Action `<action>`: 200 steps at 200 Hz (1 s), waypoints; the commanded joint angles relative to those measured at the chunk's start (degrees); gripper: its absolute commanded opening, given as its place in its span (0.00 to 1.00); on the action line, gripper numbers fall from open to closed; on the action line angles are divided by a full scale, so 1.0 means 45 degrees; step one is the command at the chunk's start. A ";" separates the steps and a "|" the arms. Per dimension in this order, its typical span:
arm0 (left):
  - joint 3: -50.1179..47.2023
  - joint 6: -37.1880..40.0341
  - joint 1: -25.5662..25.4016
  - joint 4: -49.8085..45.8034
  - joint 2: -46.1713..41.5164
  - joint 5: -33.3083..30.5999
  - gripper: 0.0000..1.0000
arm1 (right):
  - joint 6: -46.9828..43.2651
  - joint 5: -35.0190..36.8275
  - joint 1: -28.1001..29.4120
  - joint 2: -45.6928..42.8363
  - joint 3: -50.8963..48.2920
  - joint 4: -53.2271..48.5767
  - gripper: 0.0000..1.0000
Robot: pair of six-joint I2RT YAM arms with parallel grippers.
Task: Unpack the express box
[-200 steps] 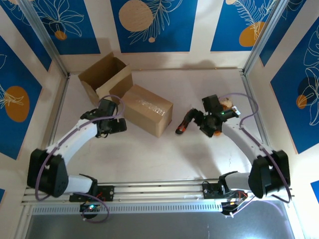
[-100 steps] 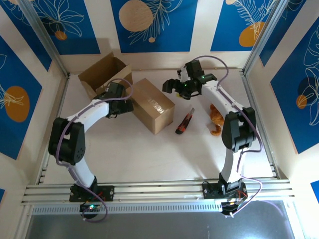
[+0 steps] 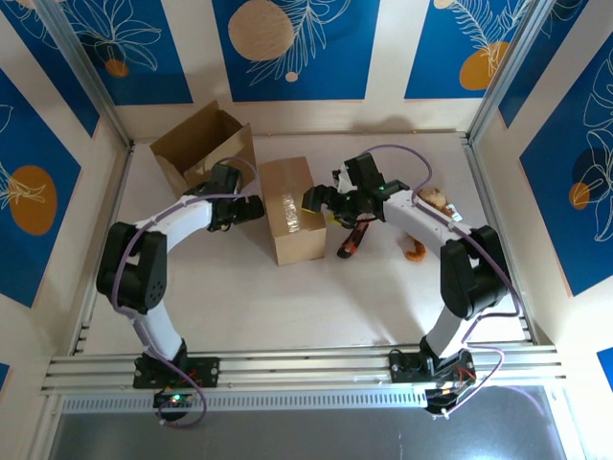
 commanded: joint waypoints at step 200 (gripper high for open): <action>0.0861 -0.1763 -0.0342 -0.0209 -0.2110 0.5581 1.00 | 0.1638 0.0675 0.0493 -0.0943 -0.0786 0.0492 0.95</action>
